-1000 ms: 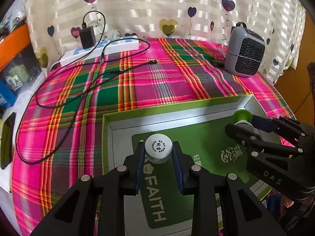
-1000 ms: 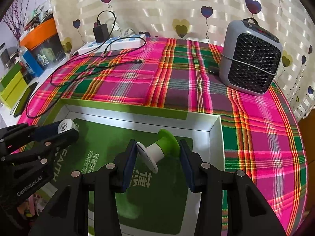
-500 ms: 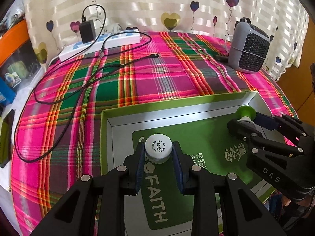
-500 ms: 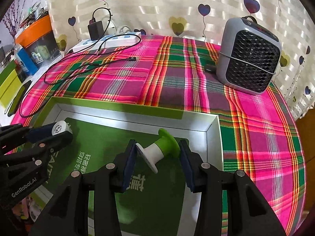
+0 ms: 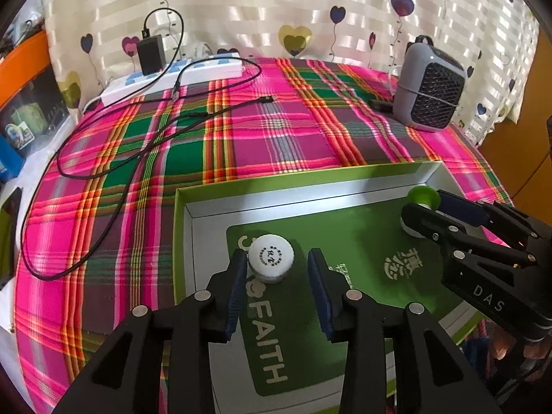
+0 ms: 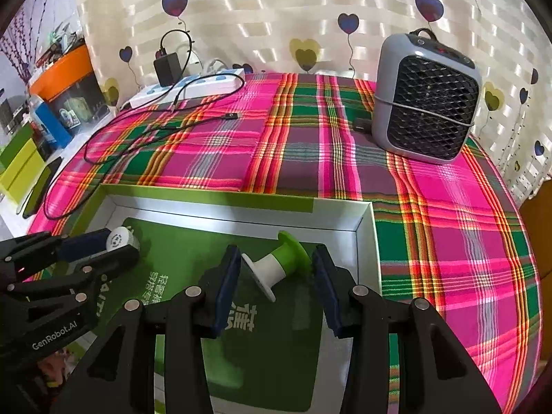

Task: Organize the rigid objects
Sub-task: 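Lower the white container into the green box with the left tool while the right tool places the holder there, then move the left tool back to the jar while the right tool reaches the black USB device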

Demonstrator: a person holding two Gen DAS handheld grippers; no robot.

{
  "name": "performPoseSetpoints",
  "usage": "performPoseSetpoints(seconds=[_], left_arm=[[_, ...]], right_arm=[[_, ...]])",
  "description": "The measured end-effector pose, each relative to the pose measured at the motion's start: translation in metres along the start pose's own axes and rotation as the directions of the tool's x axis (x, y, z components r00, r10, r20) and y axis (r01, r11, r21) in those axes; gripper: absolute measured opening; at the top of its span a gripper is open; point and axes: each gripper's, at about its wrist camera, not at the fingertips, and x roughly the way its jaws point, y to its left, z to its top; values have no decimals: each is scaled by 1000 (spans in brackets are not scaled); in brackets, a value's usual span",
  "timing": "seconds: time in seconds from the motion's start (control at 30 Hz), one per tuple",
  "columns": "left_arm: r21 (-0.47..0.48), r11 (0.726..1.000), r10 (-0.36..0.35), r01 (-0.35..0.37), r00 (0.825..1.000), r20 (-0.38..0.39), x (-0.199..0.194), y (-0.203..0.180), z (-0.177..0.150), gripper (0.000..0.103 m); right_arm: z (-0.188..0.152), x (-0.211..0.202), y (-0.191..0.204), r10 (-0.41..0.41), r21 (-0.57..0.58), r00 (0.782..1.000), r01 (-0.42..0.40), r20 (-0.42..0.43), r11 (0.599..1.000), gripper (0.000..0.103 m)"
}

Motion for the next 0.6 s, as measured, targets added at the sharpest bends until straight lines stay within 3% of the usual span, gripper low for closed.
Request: performPoseSetpoints(seconds=[0.6], left_arm=[[2,1000,-17,17,987,162,-86,11,-29,36]], right_arm=[[-28,-62,-1,30,10,995,-31,95,999,44]])
